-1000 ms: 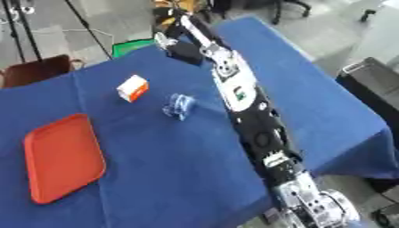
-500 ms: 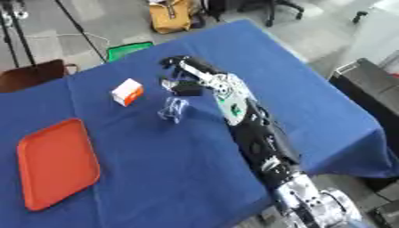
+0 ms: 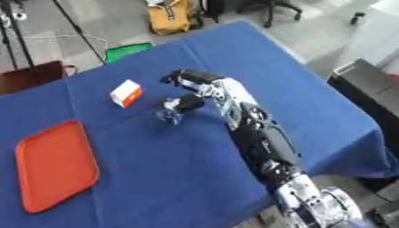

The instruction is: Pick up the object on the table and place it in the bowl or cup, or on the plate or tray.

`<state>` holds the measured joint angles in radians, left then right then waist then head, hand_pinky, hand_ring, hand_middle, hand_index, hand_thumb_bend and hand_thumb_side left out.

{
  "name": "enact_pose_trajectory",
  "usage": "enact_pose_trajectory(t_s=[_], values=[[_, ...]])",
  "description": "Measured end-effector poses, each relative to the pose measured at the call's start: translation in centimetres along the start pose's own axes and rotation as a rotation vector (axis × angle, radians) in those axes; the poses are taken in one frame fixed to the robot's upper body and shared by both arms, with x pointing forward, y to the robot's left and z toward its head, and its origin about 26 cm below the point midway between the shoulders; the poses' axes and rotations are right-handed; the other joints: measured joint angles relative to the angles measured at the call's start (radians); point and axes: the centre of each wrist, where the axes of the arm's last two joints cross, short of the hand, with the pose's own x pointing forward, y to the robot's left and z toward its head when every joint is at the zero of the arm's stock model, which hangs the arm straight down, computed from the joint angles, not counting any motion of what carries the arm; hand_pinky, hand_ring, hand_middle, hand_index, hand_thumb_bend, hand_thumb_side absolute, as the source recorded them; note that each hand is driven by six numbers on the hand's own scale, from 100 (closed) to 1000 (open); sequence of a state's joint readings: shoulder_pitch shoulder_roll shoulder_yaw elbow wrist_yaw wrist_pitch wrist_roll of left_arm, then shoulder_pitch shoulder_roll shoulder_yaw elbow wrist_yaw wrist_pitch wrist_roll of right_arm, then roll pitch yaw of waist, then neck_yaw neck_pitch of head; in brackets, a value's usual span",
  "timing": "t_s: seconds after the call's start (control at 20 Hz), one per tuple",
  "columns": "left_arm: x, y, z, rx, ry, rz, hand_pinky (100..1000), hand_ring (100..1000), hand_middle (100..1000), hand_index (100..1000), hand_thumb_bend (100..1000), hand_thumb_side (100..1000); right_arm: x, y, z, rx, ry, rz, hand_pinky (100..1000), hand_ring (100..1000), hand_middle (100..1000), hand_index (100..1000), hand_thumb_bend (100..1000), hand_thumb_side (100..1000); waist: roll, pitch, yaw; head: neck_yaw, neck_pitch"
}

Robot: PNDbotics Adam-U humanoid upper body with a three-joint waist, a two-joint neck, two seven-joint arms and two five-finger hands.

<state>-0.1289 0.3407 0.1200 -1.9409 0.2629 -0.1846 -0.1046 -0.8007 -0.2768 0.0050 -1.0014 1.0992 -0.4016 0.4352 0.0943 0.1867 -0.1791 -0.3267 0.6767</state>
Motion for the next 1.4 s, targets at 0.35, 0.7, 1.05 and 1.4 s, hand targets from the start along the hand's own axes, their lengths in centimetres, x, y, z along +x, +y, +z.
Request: enact_pose_trajectory(t_s=[0.35, 0.7, 1.05, 1.4], values=[[0.0, 0.0, 0.0, 0.000, 0.001, -0.001, 733, 843, 799, 945, 653, 964, 0.2, -0.4, -0.4, 0.085, -0.031, 0.129, 870, 845, 876, 951, 378, 679, -0.005, 0.000, 0.001, -0.001, 0.000], [0.0, 0.0, 0.1, -0.001, 0.003, -0.001, 733, 844, 798, 944, 652, 965, -0.9, -1.6, -0.1, 0.197, -0.018, 0.184, 874, 869, 894, 961, 450, 708, -0.012, 0.000, 0.001, -0.002, 0.000], [-0.1, 0.0, 0.1, 0.000, 0.005, -0.002, 733, 844, 798, 945, 651, 965, -1.7, -1.7, 0.3, 0.264, 0.019, 0.205, 860, 854, 893, 959, 472, 706, -0.016, 0.000, 0.001, -0.002, 0.000], [-0.1, 0.0, 0.1, 0.000, 0.005, -0.002, 733, 844, 797, 945, 649, 967, -1.5, -1.6, 0.2, 0.273, 0.013, 0.233, 731, 727, 855, 927, 432, 648, -0.016, 0.000, 0.001, -0.004, 0.000]])
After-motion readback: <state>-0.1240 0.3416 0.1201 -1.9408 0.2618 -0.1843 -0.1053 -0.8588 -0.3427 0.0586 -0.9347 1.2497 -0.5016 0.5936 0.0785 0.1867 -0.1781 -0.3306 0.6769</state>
